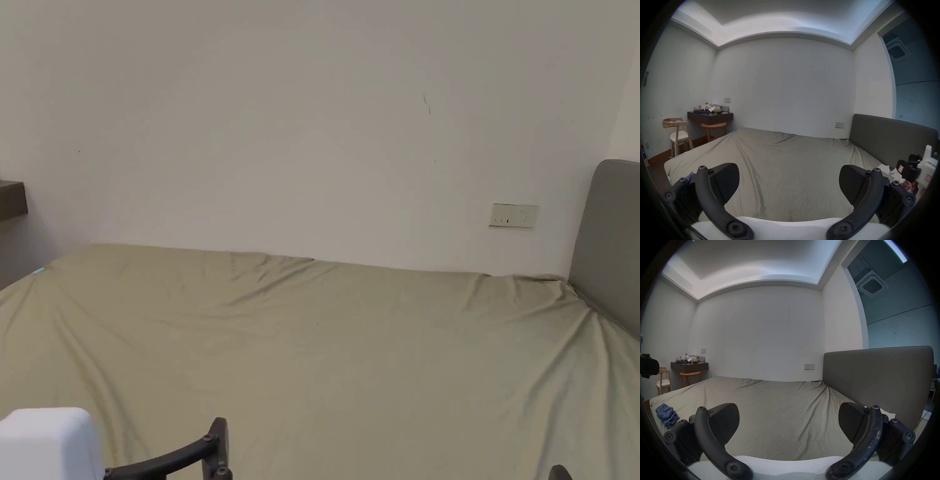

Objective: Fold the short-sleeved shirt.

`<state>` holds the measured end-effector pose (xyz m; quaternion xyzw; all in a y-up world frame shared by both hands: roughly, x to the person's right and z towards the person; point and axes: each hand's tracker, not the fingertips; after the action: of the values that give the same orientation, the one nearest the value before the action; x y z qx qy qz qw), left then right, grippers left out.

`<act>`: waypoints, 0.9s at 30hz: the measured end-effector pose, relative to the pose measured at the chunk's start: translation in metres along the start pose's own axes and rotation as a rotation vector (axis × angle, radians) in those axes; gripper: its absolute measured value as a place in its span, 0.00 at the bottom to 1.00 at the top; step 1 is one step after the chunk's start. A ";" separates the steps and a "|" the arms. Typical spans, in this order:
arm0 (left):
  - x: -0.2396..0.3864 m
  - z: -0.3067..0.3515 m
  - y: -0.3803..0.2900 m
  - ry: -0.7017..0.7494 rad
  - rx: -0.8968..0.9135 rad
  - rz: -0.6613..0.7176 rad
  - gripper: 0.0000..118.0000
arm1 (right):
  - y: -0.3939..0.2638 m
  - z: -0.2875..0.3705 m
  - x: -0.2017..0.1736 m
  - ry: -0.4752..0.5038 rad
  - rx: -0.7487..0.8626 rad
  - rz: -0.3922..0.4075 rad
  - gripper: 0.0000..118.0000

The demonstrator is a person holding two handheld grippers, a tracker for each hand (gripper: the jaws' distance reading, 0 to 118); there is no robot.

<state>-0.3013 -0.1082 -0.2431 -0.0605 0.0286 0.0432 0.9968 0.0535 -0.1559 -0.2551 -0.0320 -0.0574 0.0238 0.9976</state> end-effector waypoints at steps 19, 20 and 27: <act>0.006 -0.003 0.000 0.001 -0.026 -0.071 1.00 | -0.002 0.000 0.001 0.009 -0.022 -0.007 1.00; 0.006 -0.004 0.000 0.003 -0.029 -0.070 1.00 | -0.002 -0.001 0.001 0.010 -0.023 -0.009 1.00; 0.007 -0.007 -0.001 -0.007 -0.047 -0.078 1.00 | -0.003 -0.003 -0.001 0.014 -0.031 -0.009 1.00</act>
<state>-0.2949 -0.1098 -0.2500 -0.0850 0.0218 0.0054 0.9961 0.0534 -0.1593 -0.2575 -0.0476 -0.0509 0.0180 0.9974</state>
